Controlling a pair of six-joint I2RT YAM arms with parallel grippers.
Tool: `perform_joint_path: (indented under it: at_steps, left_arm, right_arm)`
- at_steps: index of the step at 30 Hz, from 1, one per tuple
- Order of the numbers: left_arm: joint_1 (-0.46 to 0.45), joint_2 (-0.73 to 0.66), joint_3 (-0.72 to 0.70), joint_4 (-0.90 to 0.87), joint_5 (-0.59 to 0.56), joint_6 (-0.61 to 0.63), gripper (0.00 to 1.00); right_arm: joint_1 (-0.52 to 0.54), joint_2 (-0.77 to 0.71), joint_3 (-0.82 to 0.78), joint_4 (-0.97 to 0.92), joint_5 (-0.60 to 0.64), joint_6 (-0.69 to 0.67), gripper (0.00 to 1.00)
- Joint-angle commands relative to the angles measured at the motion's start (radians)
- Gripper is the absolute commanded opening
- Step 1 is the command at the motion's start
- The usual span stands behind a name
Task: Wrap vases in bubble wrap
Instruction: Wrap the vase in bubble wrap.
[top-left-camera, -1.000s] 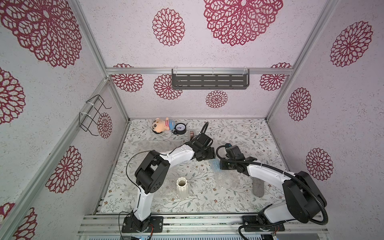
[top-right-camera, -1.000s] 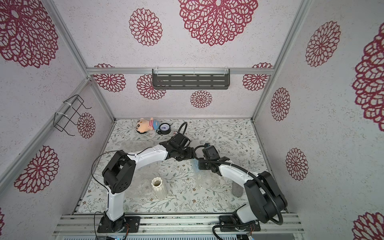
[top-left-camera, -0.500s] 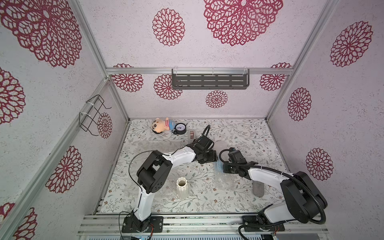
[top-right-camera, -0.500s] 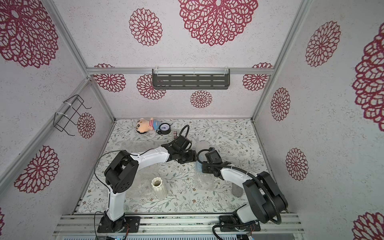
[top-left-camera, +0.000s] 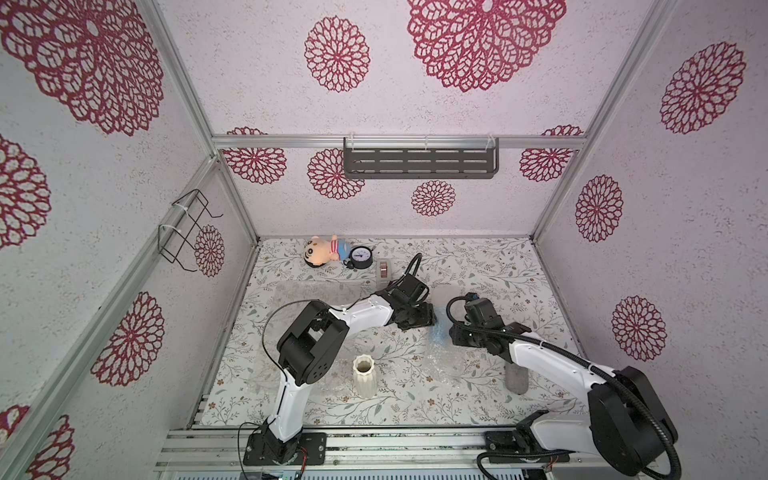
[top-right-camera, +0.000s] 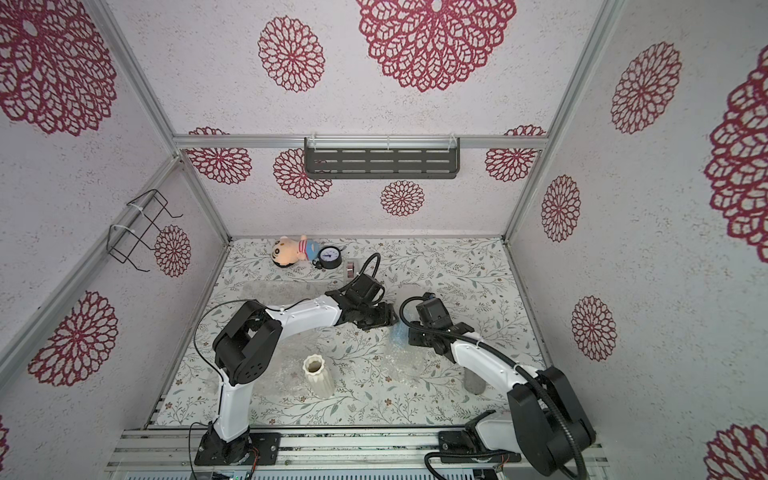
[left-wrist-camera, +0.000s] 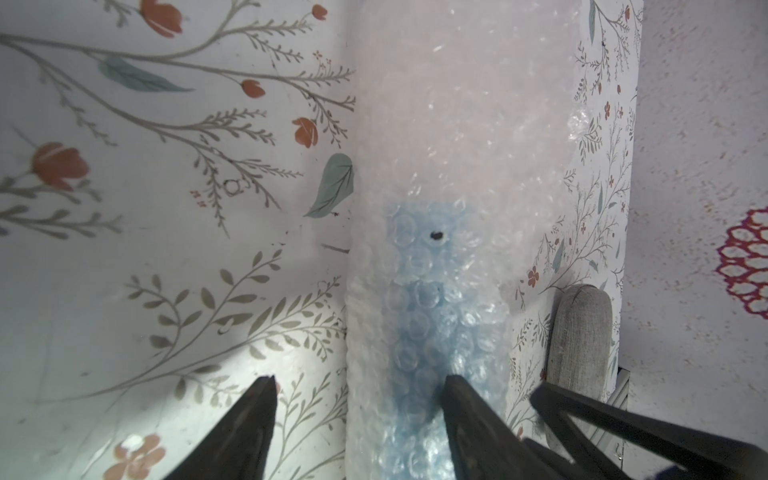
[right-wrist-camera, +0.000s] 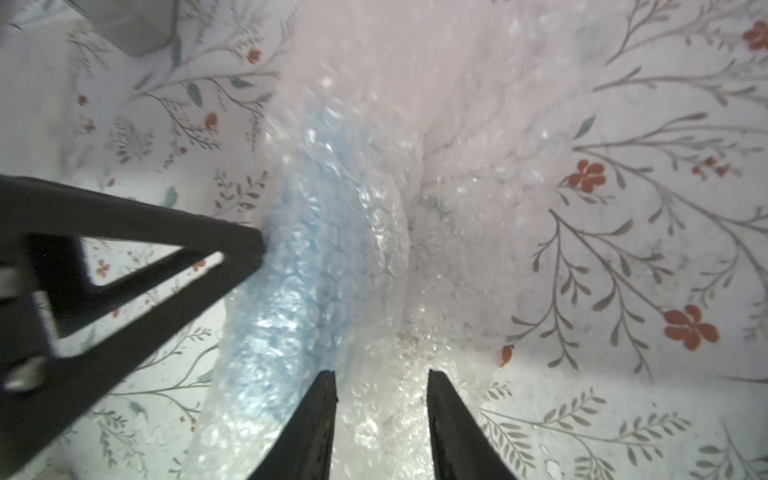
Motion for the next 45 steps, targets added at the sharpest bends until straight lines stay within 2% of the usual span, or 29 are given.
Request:
perform_joint_path:
  at_steps: [1,6,11,16,29,36,39,42,45]
  left_arm:
    - [-0.021,0.012,-0.006,-0.021,-0.005,0.017,0.68]
    - [-0.024,0.017,0.008,-0.026,-0.013,0.019,0.67]
    - [-0.022,-0.013,0.025,-0.046,-0.038,0.020,0.67]
    - [-0.025,-0.052,0.026,-0.037,-0.039,0.014,0.70]
    - [-0.085,-0.048,-0.021,0.041,0.076,0.025,0.72]
    - [-0.088,-0.002,-0.013,0.037,0.064,0.012,0.69]
    - [-0.090,0.009,0.011,-0.023,0.018,0.031,0.68]
    - [-0.088,0.021,0.032,-0.105,-0.020,0.052,0.67]
    - [-0.088,0.030,0.042,-0.143,-0.036,0.076,0.66]
  right_arm:
    - [-0.004,0.016,0.037,0.045,-0.117,0.023,0.41]
    - [-0.005,0.108,0.068,0.061,-0.104,0.013,0.35]
    - [-0.006,0.090,0.012,0.057,-0.055,0.014,0.24]
    - [-0.007,0.064,-0.028,0.040,-0.021,0.025,0.22]
    - [-0.006,0.047,-0.057,0.081,-0.019,0.050,0.22]
    - [-0.007,0.041,-0.064,0.101,-0.030,0.051,0.26]
    - [-0.008,0.018,-0.064,0.100,-0.027,0.052,0.27]
    - [-0.017,-0.035,-0.053,0.074,-0.013,0.045,0.37]
    - [-0.059,-0.080,-0.049,0.025,-0.026,0.026,0.41]
